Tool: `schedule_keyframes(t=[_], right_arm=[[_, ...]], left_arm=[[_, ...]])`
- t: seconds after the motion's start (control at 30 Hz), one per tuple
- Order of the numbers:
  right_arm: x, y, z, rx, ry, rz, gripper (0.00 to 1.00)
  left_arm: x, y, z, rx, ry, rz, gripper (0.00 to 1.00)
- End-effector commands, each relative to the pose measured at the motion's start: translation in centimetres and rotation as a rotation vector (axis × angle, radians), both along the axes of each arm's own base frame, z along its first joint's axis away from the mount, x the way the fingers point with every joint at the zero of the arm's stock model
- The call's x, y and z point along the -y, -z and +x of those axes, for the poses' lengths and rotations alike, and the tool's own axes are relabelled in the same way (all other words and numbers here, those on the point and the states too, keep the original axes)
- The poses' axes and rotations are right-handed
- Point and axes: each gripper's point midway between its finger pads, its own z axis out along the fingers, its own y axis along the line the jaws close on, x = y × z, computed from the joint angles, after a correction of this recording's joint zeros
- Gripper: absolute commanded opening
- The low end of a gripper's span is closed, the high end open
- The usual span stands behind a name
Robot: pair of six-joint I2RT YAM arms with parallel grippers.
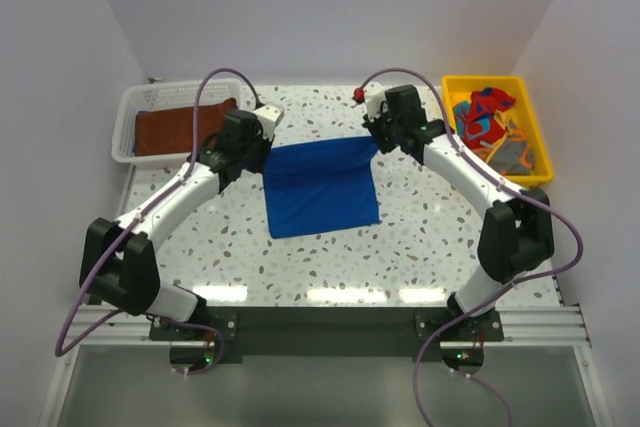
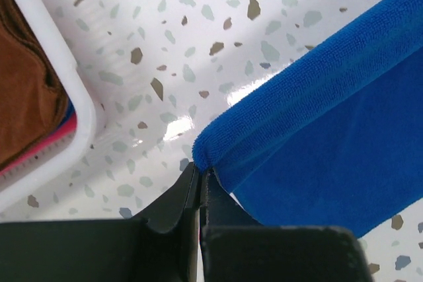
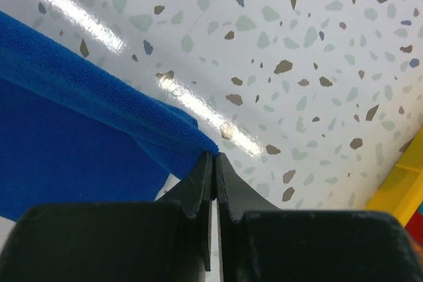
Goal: Fold and stack the towels
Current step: Fold the towel
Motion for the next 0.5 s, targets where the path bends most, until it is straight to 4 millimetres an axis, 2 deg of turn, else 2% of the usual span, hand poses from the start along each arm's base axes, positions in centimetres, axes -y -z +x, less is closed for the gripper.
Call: schedule_keyframes(t=[0.0,0.1,0.2,0.33,0.47], right_arm=[[0.5,0.1,-0.9,-0.009,-0.004,0.004,0.00],[0.4,2.2,-2.2,-0.083,-0.011,0.012,0.00],[0.2,3.4,-3.4,-0.136,-0.005,0.041,0.00],[-0.1,4.7,-4.7,-0.193,0.001,0.072,0.00],[-0.2,6.1,-5.9,-0.242,0.001,0.086,0.00]], left_arm=[[0.2,1.7,-2.1,-0.073,-0.021,-0.033,0.00],[0.4,3.6,-3.6,-0.136,-0.022,-0.042,0.00],[0.5,5.0,-4.9,-0.187,-0.027,-0.060,0.00],[1.0,5.8,-6.3,-0.232,-0.011,-0.096,0.00],[0.4,6.8,-6.8,-0.251,-0.030,-0.080,0.00]])
